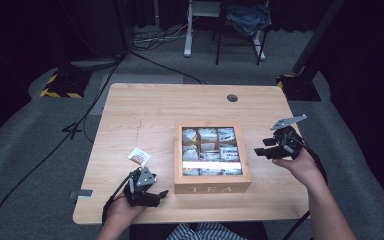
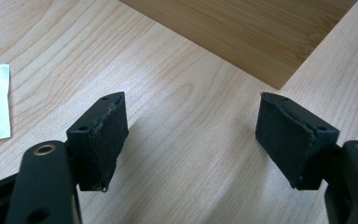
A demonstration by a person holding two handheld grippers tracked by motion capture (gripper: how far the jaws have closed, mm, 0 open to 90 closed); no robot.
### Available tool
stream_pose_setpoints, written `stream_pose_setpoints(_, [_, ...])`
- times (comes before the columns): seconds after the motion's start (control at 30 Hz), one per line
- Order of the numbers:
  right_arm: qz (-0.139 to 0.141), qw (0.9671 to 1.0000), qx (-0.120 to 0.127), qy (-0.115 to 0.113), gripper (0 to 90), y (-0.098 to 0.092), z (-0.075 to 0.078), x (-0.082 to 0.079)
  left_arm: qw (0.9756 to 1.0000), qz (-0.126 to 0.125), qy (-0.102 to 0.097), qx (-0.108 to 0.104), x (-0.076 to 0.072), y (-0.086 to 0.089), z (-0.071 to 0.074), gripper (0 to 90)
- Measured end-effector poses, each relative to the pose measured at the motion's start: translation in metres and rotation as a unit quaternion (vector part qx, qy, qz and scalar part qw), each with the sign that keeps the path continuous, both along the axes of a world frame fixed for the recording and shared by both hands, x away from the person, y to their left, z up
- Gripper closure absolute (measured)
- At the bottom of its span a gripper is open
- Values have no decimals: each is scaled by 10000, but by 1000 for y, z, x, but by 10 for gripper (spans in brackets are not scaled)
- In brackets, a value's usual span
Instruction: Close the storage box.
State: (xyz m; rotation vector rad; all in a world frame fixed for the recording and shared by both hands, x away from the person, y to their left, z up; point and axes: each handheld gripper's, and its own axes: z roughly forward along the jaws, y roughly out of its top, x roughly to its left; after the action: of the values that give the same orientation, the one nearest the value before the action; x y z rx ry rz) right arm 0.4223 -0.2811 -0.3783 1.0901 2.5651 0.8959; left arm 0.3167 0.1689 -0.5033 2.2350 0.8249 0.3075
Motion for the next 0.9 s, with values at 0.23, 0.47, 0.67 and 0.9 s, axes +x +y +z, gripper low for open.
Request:
stream_pose_setpoints(0.23, [-414,9988,228,-125,451,-19,-25,19,10000,2,0,2,0,0,0,259])
stream_pose_setpoints(0.47, [-758,9961,365,-251,462,-32,-50,30,10000,-9,-11,14,1,0,0,258])
stream_pose_setpoints(0.67, [-924,9943,261,-459,469,-32,-75,35,10000,9,-5,5,1,0,0,259])
stream_pose_setpoints(0.9, [-1209,9907,313,-538,469,-38,-96,37,10000,43,8,-3,2,0,0,259])
